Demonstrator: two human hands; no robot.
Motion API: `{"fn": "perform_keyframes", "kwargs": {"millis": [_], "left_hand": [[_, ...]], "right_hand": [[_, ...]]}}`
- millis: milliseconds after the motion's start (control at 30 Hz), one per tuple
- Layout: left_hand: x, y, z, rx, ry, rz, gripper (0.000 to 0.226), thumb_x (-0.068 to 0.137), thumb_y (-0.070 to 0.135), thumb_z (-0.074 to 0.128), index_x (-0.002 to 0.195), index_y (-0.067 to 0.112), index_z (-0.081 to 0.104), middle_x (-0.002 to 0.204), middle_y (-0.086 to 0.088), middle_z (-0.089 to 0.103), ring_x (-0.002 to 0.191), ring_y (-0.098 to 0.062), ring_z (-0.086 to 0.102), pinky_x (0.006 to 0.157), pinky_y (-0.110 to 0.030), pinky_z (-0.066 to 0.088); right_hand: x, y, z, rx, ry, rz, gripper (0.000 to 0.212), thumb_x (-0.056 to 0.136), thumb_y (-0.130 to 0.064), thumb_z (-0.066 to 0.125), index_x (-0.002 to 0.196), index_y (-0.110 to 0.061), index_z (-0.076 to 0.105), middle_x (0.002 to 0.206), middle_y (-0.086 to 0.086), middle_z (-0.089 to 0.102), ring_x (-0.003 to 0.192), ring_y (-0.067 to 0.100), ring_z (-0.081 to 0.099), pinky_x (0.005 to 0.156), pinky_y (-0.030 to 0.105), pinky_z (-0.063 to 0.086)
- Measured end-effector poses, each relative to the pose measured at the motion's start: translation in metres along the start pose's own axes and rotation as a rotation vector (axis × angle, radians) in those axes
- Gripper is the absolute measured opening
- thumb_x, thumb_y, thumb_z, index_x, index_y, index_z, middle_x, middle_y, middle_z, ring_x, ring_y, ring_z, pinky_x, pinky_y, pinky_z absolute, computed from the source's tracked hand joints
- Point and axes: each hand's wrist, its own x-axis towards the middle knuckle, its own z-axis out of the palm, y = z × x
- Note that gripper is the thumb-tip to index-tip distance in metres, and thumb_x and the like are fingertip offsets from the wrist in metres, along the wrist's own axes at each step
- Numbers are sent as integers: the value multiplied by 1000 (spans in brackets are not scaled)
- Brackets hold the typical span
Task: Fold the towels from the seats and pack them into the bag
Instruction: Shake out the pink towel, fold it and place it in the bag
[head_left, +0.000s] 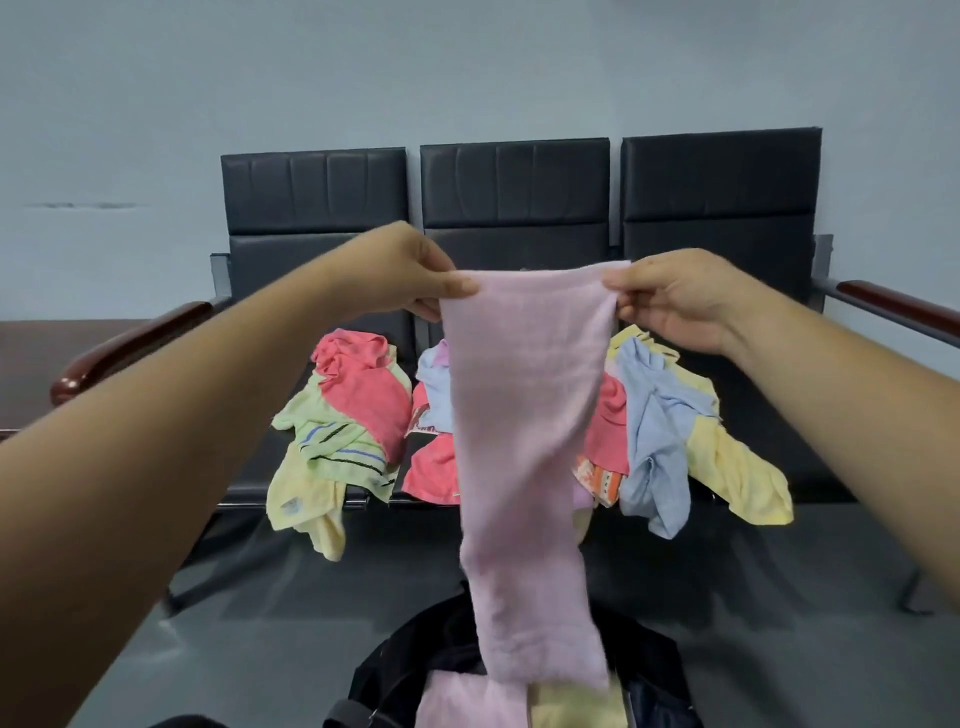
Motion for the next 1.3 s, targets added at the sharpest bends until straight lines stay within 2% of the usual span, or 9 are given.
{"fn": "perform_keyframes", "kwargs": {"millis": [133,300,433,533,633,733,900,1133,1300], "left_hand": [[2,-24,15,21,97,26,28,94,41,67,88,15,77,85,2,78,79,-10,75,81,-23,57],[3,-32,19,-75,255,81,8,92,25,72,87,19,74,77,3,75,68,-5,71,65,-9,46],[10,-32,19,40,298,111,10,91,26,74,98,18,73,66,6,62,57,-1,57,56,-10,39],[13,-33,22,55,292,84,22,94,24,70,113,13,72,82,-2,71,74,-16,68,74,-24,53],[11,-37,29,-146,270,19,14,96,25,66,97,15,76,90,-9,76,90,-28,73,90,-41,58],[9,-32,37,-399,184,23,14,98,21,63,98,10,72,99,-23,72,87,-29,73,84,-42,61],[11,-10,54,-458,68,51,14,97,15,65,96,5,74,94,-21,73,83,-25,70,85,-40,60],[17,-39,90,-816,-122,-6,44,98,35,60,124,1,64,114,-12,70,102,-21,66,92,-36,54],[-5,-77,153,-533,-516,-121,18,89,28,73,101,16,77,108,-2,76,105,-17,70,106,-41,50]], "right_hand": [[-3,1,4,-83,8,-36,22,85,5,73,68,-4,63,62,5,64,62,15,60,64,23,55],[0,2,7,-137,15,-29,26,85,4,73,67,-6,58,63,8,59,62,16,56,65,24,53],[5,5,10,-138,98,-94,18,85,7,73,88,-5,61,75,10,60,59,13,54,59,23,50],[10,10,11,-207,127,-109,23,86,4,74,107,2,68,93,19,67,65,12,56,61,22,49],[12,13,10,-252,110,-106,27,84,-5,79,110,0,73,109,19,75,88,26,70,83,33,57],[4,15,16,-152,-72,-117,29,85,-7,76,113,1,72,113,15,75,112,31,69,103,43,54],[-11,26,48,-261,-391,-23,25,87,-7,71,109,6,70,104,15,75,96,26,73,91,38,59],[-2,29,49,-49,-271,-20,21,93,-3,64,112,6,67,94,14,76,86,22,75,73,30,61],[5,32,34,100,-209,-5,34,89,-7,65,119,8,64,105,17,74,93,24,73,80,36,62]]}}
